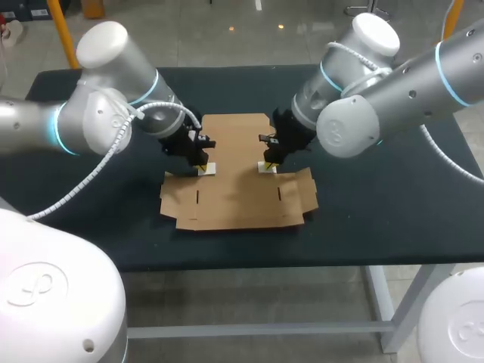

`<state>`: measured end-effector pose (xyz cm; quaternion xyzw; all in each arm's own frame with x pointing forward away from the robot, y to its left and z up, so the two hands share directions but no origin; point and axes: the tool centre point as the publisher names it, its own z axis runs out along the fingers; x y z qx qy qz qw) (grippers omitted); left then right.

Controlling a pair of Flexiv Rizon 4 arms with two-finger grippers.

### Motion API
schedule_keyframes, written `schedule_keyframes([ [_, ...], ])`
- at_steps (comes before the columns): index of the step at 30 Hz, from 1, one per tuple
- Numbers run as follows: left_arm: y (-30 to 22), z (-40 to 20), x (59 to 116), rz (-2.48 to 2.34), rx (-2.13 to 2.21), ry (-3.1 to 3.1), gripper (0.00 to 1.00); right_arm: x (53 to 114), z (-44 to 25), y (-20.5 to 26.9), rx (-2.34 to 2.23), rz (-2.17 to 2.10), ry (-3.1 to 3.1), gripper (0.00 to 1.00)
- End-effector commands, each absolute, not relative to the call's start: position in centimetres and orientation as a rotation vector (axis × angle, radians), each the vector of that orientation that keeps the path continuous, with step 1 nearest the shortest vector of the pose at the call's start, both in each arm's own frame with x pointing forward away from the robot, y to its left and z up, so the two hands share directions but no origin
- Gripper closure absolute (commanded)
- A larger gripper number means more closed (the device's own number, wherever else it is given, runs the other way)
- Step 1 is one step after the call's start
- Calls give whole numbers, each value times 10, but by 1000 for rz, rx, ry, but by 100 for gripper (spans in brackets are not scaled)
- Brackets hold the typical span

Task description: Assemble the packaging by folding the flat box into shape, placing the metal phone stand inside, and closing the box properly

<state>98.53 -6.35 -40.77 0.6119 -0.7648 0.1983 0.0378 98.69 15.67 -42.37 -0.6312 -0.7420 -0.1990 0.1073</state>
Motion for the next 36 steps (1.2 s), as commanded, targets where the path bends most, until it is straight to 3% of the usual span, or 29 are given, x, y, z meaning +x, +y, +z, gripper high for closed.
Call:
schedule_keyframes([
  [1,-69,-419,990,579,1897,-2344,100,992,-435,162,-1872,-540,-2188,100],
  [36,-30,-359,980,665,2012,-2258,100,985,-385,100,-1797,-666,-2081,100],
])
